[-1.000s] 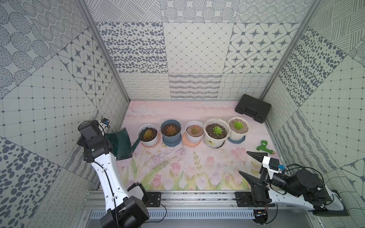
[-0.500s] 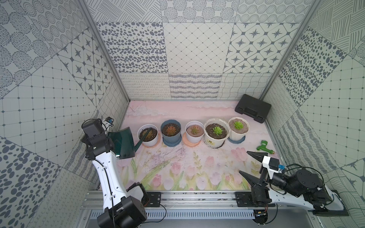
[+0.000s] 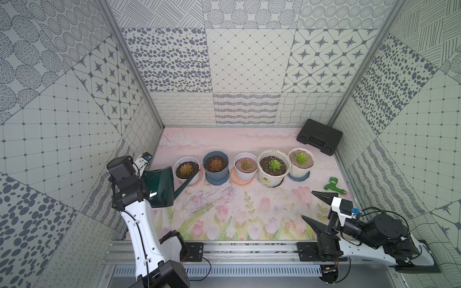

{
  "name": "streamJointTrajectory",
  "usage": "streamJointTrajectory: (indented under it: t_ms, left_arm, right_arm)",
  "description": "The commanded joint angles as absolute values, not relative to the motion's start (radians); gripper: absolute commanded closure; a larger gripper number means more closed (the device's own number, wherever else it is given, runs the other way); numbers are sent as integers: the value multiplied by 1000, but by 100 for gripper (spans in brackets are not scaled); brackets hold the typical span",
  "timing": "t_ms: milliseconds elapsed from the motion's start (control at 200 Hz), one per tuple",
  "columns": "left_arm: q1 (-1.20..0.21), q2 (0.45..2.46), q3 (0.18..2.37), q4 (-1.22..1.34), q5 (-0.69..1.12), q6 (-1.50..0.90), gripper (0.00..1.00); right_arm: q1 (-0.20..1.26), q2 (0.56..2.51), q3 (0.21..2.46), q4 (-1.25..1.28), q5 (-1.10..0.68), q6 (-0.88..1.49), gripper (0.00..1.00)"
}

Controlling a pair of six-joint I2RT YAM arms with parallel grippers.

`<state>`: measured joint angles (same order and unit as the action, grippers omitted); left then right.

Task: Water the succulent around the soil edge
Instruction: Water the soil of the potted plant with water.

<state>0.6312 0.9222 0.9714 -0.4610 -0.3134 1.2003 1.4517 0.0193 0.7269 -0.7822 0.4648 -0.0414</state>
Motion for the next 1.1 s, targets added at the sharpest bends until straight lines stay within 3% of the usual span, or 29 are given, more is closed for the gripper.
streamJointTrajectory:
  t_ms: [0,720,1096]
  left_arm:
    - [639,907,971,-403,-284,1251,100]
    - [769,836,943,-547,-222,1247,100]
    - [838,824,946,-485,-278,1139,100]
  right_arm:
    - [1456,9,726,-741,463,-47,3]
    - [1475,8,728,-745,462,-44,3]
    - [1497,9,730,-746,471,-40,3]
